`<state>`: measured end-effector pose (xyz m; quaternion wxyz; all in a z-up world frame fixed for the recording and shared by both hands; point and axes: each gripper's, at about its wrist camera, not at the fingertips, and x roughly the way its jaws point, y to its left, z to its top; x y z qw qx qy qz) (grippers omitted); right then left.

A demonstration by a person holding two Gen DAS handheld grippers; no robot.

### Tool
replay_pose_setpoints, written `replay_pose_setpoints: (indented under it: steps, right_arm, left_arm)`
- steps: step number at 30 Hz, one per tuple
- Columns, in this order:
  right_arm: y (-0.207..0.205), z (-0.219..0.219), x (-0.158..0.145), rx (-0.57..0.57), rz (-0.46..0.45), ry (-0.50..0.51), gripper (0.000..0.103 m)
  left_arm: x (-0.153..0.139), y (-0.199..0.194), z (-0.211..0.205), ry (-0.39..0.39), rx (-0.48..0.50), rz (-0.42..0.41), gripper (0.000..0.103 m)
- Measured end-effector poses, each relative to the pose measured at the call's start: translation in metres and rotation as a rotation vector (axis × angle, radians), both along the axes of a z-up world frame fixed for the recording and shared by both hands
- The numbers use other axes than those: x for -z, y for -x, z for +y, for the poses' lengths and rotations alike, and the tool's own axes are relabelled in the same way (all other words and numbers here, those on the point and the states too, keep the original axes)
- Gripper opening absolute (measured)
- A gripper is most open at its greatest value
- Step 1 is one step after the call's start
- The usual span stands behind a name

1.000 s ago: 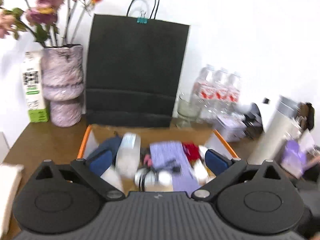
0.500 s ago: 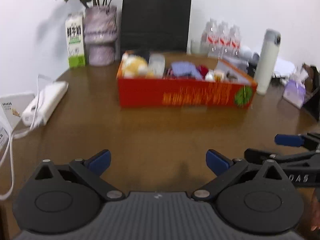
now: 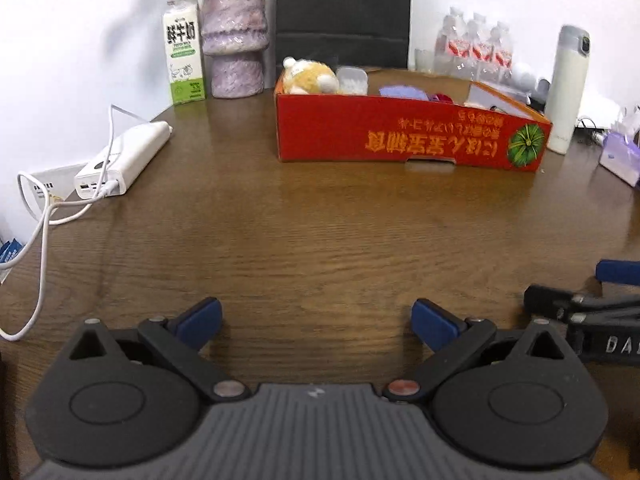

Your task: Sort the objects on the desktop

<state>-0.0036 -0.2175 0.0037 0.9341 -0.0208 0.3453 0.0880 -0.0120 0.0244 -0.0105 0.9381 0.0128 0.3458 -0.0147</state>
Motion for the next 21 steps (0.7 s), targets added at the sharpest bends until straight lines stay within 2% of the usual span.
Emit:
replay_pose_setpoints:
  steps: [4, 10, 21]
  right_arm:
    - [-0.007, 0.007, 0.003, -0.011, 0.005, 0.01, 0.103]
    - [-0.017, 0.011, 0.004, 0.03, -0.001, 0.0, 0.103]
    - [-0.019, 0.011, 0.004, 0.032, 0.0, 0.002, 0.103]
  left_arm:
    - [0.0, -0.004, 0.0, 0.001, 0.002, -0.003, 0.103]
    - [0.0, -0.007, 0.002, 0.004, 0.004, -0.004, 0.103]
    - [0.0, -0.009, -0.002, 0.007, 0.003, -0.004, 0.103]
